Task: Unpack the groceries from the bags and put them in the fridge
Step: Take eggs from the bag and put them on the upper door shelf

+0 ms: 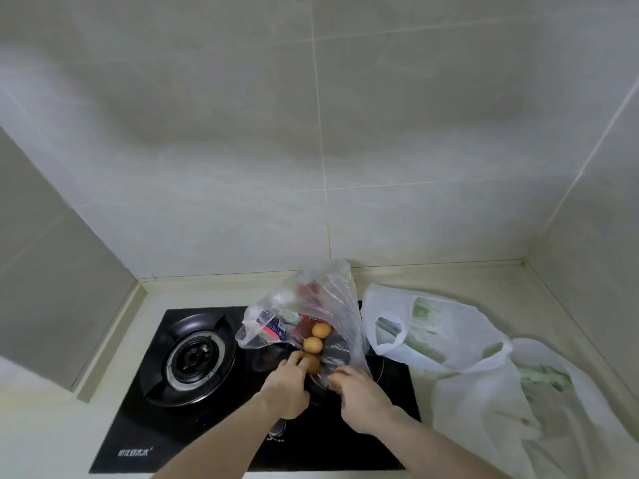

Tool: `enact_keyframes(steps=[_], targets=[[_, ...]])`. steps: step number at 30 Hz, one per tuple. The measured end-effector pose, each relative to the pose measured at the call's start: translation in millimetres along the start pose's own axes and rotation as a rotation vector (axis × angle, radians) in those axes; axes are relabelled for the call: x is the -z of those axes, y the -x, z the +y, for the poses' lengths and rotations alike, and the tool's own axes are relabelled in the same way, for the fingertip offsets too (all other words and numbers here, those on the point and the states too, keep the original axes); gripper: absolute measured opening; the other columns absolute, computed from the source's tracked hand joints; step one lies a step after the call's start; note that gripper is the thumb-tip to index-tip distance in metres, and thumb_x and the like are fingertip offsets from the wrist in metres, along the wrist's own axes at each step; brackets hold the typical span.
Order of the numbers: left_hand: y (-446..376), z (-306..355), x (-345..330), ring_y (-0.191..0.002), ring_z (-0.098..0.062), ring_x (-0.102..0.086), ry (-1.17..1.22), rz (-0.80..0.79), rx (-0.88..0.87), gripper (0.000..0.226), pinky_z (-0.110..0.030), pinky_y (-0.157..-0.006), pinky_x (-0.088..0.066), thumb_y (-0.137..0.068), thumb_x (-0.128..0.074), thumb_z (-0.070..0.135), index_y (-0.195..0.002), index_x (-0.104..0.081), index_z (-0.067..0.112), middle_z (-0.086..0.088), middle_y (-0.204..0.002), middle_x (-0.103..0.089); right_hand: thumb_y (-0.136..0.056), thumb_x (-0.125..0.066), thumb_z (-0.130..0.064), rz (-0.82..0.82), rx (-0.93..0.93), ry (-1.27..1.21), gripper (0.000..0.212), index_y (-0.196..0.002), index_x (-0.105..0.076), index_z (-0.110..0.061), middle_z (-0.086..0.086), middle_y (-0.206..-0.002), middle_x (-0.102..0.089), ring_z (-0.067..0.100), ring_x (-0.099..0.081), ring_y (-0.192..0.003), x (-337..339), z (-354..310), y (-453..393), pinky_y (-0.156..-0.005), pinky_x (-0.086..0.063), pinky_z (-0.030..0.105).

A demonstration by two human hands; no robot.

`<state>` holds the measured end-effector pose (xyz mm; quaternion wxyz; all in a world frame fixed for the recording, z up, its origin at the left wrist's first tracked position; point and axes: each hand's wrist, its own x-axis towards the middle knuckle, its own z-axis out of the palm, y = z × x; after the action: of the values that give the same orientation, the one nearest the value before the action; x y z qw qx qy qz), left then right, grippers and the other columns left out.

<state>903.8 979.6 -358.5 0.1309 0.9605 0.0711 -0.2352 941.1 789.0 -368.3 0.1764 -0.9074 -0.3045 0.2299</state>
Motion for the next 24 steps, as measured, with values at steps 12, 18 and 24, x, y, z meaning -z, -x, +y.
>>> enact_keyframes(steps=[12,18,24], targets=[[-43.1,-6.6,-6.5,-0.133,-0.032,-0.04,-0.203,-0.015,-0.047,0.063,-0.046,-0.106,-0.045,-0.089,-0.054,0.013,-0.147,-0.035,0.032,-0.007,-0.15,-0.026,-0.09,-0.063,-0.008,0.016,-0.14,0.094,0.051,-0.137,-0.055,-0.026,0.005,-0.144,-0.037,0.03,-0.043,-0.133,-14.1,5.6,-30.3,-0.111,-0.042,0.038],[-59.2,-3.3,-7.6,-0.129,-0.029,-0.049,-0.221,0.03,-0.083,0.055,-0.044,-0.099,-0.049,-0.086,-0.062,0.014,-0.137,-0.042,0.024,0.0,-0.153,-0.028,-0.091,-0.068,-0.01,0.021,-0.208,0.059,0.051,-0.135,-0.047,-0.023,0.003,-0.142,-0.045,0.027,-0.056,-0.125,-16.3,6.6,-37.4,-0.1,-0.05,0.038],[-60.7,5.2,-17.9,-0.126,-0.028,-0.049,-0.249,0.067,-0.075,0.055,-0.042,-0.095,-0.048,-0.084,-0.066,0.008,-0.132,-0.042,0.021,0.0,-0.144,-0.037,-0.085,-0.073,-0.008,0.049,-0.229,0.063,0.055,-0.129,-0.043,-0.022,0.004,-0.134,-0.052,0.027,-0.063,-0.116,-19.8,8.8,-42.3,-0.092,-0.052,0.038]])
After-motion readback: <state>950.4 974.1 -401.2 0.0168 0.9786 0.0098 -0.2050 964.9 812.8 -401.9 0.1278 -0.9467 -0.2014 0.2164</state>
